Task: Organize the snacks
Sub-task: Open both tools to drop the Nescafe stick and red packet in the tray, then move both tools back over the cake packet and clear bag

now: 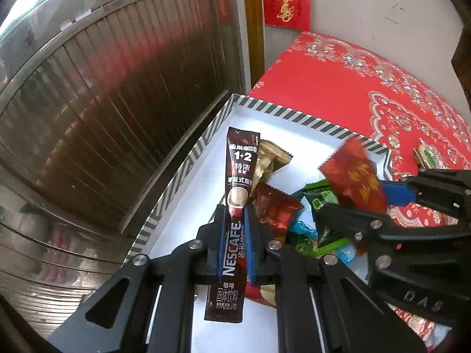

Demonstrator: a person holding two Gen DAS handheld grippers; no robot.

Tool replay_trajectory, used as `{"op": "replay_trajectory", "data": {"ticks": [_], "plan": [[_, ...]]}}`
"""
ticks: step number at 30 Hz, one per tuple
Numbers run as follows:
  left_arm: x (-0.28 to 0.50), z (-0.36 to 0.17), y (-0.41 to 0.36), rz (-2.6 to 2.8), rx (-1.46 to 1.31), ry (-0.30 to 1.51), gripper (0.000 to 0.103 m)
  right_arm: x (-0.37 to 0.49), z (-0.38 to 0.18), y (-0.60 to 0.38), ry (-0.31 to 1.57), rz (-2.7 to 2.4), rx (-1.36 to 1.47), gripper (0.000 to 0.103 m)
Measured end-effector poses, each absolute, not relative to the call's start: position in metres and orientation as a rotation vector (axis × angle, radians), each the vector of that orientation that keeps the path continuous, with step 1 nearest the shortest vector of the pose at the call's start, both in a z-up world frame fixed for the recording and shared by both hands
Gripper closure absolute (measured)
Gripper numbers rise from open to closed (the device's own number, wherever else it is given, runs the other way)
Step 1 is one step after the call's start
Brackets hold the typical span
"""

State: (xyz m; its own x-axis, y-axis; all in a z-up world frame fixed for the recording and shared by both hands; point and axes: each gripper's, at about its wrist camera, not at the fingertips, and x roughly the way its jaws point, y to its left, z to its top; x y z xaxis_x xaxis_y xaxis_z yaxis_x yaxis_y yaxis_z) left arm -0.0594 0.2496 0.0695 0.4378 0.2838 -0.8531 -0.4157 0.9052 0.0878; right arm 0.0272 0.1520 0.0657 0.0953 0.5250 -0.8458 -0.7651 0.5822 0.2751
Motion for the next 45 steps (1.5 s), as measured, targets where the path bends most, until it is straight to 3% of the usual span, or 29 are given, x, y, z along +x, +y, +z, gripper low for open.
{"op": "replay_trajectory", "data": {"ticks": [10, 15, 17, 23, 26, 28, 32, 45], "plan": [[-0.075, 0.066, 0.26, 0.464, -0.148, 1.045, 0.09, 0.018, 0.061, 0.162, 1.177, 1.086, -0.235, 0.062], [-0.077, 0.061, 0.259, 0.461, -0.151, 1.06, 0.089, 0.02, 0.063, 0.151, 1.202, 1.088, -0.192, 0.053], [-0.077, 0.059, 0.257, 0.458, -0.147, 1.065, 0.088, 0.021, 0.066, 0.145, 1.201, 1.089, -0.166, 0.043], [-0.076, 0.057, 0.254, 0.463, -0.141, 1.07, 0.086, 0.022, 0.074, 0.13, 1.192, 1.092, -0.123, 0.041], [-0.075, 0.059, 0.253, 0.474, -0.136, 1.064, 0.075, 0.02, 0.079, 0.122, 1.18, 1.093, -0.103, 0.041], [-0.076, 0.062, 0.252, 0.477, -0.133, 1.052, 0.048, 0.019, 0.081, 0.116, 1.178, 1.084, -0.101, 0.041], [-0.077, 0.072, 0.247, 0.484, -0.11, 1.012, 0.029, 0.023, 0.081, 0.102, 1.177, 1.063, -0.079, 0.038], [-0.061, 0.095, 0.218, 0.434, -0.059, 0.962, 0.026, 0.038, 0.082, 0.028, 1.165, 0.931, 0.025, 0.037]]}}
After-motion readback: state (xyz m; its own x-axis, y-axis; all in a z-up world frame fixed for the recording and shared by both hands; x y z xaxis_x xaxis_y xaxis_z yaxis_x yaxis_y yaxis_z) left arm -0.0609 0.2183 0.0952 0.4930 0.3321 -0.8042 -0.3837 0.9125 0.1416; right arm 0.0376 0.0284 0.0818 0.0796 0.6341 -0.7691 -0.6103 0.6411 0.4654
